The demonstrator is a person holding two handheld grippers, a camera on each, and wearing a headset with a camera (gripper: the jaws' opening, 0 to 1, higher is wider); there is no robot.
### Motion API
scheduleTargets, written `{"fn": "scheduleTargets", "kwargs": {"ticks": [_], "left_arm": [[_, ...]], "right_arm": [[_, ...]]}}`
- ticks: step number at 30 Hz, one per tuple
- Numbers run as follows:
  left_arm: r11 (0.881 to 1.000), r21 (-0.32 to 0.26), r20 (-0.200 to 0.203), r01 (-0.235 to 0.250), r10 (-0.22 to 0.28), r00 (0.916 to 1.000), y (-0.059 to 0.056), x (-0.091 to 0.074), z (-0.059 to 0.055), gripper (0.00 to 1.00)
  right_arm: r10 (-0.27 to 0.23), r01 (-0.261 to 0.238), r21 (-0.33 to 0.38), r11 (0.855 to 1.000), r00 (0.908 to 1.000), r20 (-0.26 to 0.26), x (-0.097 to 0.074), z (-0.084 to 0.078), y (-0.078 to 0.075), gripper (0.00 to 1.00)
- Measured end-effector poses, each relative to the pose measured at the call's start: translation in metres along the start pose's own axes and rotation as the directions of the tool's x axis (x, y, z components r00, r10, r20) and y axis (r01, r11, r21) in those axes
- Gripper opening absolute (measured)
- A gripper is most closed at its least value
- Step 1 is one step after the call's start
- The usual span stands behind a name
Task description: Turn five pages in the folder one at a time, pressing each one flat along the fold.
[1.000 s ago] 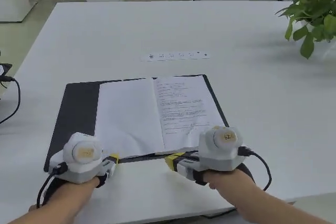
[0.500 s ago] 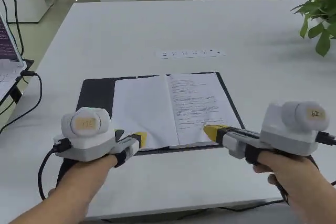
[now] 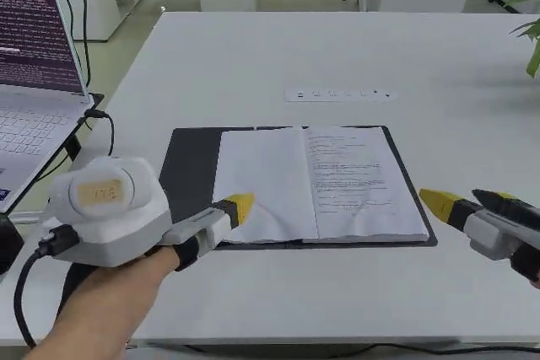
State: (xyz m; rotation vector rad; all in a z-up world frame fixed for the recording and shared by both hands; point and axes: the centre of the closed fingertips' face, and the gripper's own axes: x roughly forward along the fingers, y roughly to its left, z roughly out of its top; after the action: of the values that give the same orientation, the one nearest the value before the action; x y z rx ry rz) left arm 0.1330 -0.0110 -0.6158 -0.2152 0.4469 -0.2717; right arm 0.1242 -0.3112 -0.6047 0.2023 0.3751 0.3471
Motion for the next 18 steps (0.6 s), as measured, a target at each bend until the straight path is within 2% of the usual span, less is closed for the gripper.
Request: {"fn": "scheduleTargets", "kwargs": {"ticks": [2,4,5,6,8,9,13,18], "left_arm": [[0.999,0.020,0.009,-0.028,0.028,0.9996,0.006,-0.005,0.000,0.88],[0.996,0.068,0.015,-0.060,0.059,0.9982,0.013,-0.010,-0.002,0.99],[0.996,0.072,0.009,-0.053,0.052,0.9986,0.012,-0.011,-0.004,0.99],[0.994,0.095,0.006,-0.058,0.057,0.9983,0.013,-0.012,-0.006,0.99],[0.994,0.096,0.000,-0.061,0.061,0.9981,0.015,-0.016,-0.010,0.99],[0.994,0.096,0.000,-0.059,0.060,0.9982,0.016,-0.017,-0.010,0.99],[0.995,0.077,-0.006,-0.069,0.070,0.9975,0.019,-0.017,-0.012,0.99],[0.995,0.075,0.005,-0.070,0.070,0.9975,0.017,-0.013,-0.006,0.99]], "right_arm": [[-0.012,0.012,-0.033,0.999,0.9999,0.012,-0.002,0.000,-0.002,0.78],[-0.017,0.018,-0.049,0.999,0.9995,0.028,-0.004,0.000,-0.004,0.90],[-0.025,0.027,-0.046,0.999,0.9991,0.033,-0.005,-0.001,-0.006,0.97],[-0.028,0.029,-0.047,0.998,0.9990,0.034,-0.005,-0.001,-0.007,1.00],[-0.048,0.050,-0.046,0.998,0.9981,0.039,-0.007,-0.001,-0.012,1.00],[-0.045,0.047,-0.053,0.997,0.9975,0.056,-0.009,0.002,-0.011,1.00],[-0.036,0.037,-0.037,0.999,0.9982,0.049,-0.009,0.001,-0.012,1.00],[-0.032,0.033,-0.035,0.999,0.9985,0.044,-0.009,0.000,-0.014,1.00]]}}
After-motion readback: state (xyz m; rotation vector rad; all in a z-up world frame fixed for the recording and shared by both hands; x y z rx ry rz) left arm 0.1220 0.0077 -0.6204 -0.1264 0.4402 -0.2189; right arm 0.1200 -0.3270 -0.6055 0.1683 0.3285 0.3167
